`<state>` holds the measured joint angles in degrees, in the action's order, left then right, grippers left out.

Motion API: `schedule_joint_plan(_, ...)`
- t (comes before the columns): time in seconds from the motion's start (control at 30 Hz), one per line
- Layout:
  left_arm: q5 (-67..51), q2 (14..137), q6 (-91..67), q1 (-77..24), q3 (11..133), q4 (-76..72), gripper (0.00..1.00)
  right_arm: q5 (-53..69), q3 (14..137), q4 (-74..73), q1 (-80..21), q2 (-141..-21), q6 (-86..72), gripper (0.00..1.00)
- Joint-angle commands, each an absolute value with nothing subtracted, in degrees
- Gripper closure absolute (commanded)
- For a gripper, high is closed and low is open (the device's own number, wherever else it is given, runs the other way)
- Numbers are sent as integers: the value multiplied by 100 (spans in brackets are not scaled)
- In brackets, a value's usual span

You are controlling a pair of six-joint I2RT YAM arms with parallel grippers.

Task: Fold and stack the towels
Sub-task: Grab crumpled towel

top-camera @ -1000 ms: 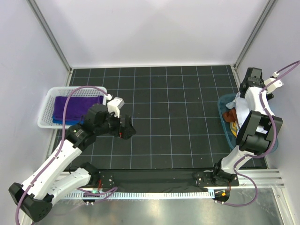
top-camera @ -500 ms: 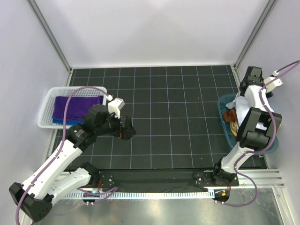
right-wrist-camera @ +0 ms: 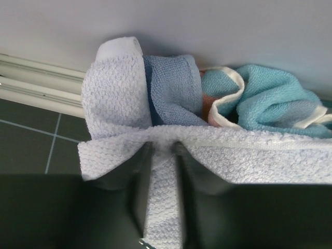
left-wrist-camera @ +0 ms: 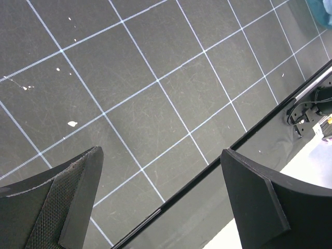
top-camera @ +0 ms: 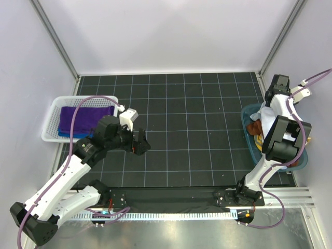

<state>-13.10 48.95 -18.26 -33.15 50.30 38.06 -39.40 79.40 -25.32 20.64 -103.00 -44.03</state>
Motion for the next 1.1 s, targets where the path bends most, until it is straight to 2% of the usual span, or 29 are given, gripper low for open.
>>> schedule_joint_plan(0.0, -1450, 4808, -1723, -3331, 5018, 3735, 1, -4017, 7919, -2206, 2083, -10081, -4553, 75)
schedule_joint_plan(0.1, -1450, 4799, -1714, -3331, 5019, 3727, 0, -3990, 7928, -2206, 2083, -9976, -4535, 86)
schedule_joint_plan(0.3, -1468, 4790, -1714, -3331, 5019, 3727, 0, -3973, 8007, -2241, 2074, -9756, -4439, 99)
schedule_joint_plan(0.73, -1327, 4816, -1758, -3331, 5036, 3753, 0, -3604, 8068, -2566, 1846, -8966, -4614, 99)
schedule_joint_plan(0.87, -1169, 4860, -1784, -3331, 5089, 3770, 0, -3665, 8121, -2540, 1172, -8675, -4597, 99)
schedule_joint_plan(1.07, -274, 4781, -1960, -3191, 5168, 3876, 1, -3831, 8384, -2496, 1, -8490, -4605, 99)
